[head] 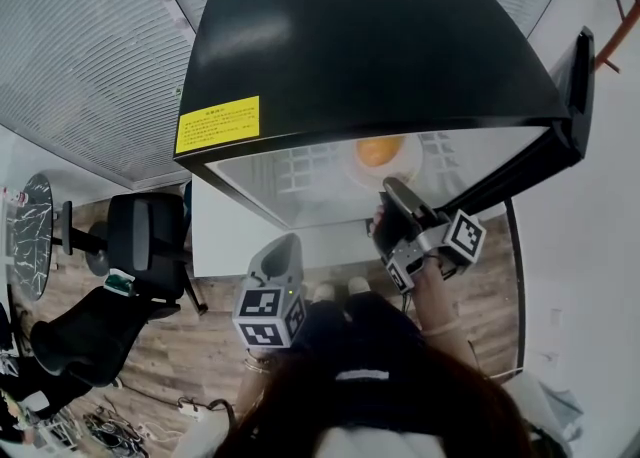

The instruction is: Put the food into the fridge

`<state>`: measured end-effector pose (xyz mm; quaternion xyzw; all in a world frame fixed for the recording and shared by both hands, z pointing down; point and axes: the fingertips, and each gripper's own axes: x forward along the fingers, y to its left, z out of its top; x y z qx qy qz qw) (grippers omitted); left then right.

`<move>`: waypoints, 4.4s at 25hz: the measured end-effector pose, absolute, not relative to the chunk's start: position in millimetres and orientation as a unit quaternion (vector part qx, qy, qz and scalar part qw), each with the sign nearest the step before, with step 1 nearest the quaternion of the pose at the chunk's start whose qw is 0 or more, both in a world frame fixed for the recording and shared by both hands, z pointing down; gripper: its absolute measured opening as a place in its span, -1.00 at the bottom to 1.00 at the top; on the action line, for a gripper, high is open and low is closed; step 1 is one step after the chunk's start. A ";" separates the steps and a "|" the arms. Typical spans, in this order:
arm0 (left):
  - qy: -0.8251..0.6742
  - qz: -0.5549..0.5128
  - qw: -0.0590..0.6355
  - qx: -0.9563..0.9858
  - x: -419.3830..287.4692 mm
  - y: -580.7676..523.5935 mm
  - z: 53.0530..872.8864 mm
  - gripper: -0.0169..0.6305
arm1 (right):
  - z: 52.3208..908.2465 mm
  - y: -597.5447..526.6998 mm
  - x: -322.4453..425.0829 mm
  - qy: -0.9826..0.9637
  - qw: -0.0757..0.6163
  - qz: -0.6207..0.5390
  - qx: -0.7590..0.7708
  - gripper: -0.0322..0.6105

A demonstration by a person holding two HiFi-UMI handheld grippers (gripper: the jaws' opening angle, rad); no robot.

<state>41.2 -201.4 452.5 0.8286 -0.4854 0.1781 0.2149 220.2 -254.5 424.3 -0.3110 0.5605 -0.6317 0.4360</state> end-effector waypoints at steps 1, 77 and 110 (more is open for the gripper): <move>-0.486 0.179 0.215 0.828 41.6 -200.5 452.5 -0.95 | 423.6 -254.5 220.0 0.563 0.435 -0.630 -0.310 -0.74; -0.518 0.155 0.193 0.819 49.3 -69.3 433.2 -0.95 | 405.9 -100.2 208.1 0.802 0.066 -0.293 -0.517 -0.92; -0.512 0.142 0.170 0.830 29.9 62.9 436.1 -0.95 | 369.4 40.8 191.5 0.805 0.035 -0.141 -0.575 -0.92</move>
